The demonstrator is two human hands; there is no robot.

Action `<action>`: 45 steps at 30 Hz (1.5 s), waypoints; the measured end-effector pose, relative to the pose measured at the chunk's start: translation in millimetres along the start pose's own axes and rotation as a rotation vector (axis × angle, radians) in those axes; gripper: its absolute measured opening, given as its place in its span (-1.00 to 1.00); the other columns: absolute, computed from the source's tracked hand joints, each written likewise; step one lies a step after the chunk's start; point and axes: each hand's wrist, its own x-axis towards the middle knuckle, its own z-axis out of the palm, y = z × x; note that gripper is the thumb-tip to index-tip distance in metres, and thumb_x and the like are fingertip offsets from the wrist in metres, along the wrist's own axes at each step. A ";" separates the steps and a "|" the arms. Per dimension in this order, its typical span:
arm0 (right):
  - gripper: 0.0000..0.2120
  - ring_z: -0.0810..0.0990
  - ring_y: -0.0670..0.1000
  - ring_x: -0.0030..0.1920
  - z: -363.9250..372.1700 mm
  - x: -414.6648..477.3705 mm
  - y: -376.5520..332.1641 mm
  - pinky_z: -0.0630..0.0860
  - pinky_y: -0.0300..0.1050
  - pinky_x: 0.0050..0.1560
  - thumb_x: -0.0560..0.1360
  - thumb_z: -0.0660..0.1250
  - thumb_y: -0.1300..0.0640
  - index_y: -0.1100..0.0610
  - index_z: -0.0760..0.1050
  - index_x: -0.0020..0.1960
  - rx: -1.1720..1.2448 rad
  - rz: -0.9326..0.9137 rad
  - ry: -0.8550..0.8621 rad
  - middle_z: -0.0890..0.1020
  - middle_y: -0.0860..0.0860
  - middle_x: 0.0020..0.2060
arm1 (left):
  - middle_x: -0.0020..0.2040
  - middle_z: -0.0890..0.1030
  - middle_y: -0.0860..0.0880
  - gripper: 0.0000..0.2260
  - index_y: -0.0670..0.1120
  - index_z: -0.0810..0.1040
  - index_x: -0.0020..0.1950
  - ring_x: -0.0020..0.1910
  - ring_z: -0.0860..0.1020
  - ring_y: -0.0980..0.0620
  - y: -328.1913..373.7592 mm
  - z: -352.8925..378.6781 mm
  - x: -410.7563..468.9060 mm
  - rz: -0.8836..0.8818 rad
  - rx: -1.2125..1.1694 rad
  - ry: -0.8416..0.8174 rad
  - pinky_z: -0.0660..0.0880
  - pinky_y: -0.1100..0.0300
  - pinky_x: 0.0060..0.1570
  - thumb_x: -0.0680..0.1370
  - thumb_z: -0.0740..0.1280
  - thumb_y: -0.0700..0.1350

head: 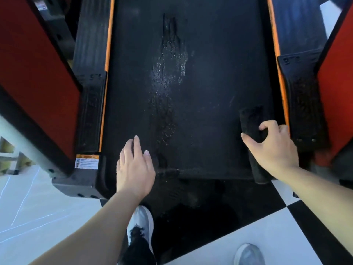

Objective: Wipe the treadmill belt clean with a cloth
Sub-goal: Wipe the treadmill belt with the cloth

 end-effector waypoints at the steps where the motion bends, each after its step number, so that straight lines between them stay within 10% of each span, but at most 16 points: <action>1: -0.52 0.44 0.10 -0.23 6.1 1.7 -1.9 0.41 -0.01 -0.15 0.44 0.36 -0.34 -0.06 0.35 0.16 -0.009 -0.002 0.013 0.44 0.08 0.13 | 0.58 0.12 -0.07 -0.49 -0.07 0.02 0.61 0.54 0.08 -0.06 -0.9 9.5 3.1 -0.042 -0.057 -0.002 0.13 -0.05 0.50 0.68 -0.01 0.04; 17: -0.56 0.55 0.24 -0.03 33.3 19.3 -6.2 0.41 0.10 0.00 0.44 0.38 -0.30 -0.04 0.40 0.13 0.025 0.029 0.352 0.44 0.11 0.20 | 0.59 0.15 -0.13 -0.44 -0.13 0.15 0.59 0.57 0.07 -0.09 -107.7 33.3 99.6 0.375 0.055 0.165 0.04 -0.03 0.55 0.64 -0.01 0.12; 34: -0.48 0.30 0.32 0.34 61.1 56.8 17.3 0.35 0.28 0.31 0.51 0.36 -0.16 0.03 0.33 0.36 -0.108 -0.236 0.464 0.28 0.23 0.41 | 0.60 0.03 -0.23 -0.35 -0.14 0.02 0.61 0.59 0.00 -0.17 -105.4 63.8 134.0 0.249 0.290 0.241 0.02 -0.10 0.54 0.62 -0.22 0.20; 45: -0.40 0.29 0.26 0.22 60.8 58.3 25.8 0.26 0.16 0.33 0.62 -0.05 -0.26 -0.03 0.19 0.58 -0.371 -0.237 0.442 0.21 0.11 0.57 | 0.61 -0.01 -0.23 -0.39 -0.16 0.03 0.61 0.59 -0.05 -0.16 -106.7 62.9 135.2 0.251 0.201 0.202 -0.07 -0.09 0.54 0.65 -0.16 0.17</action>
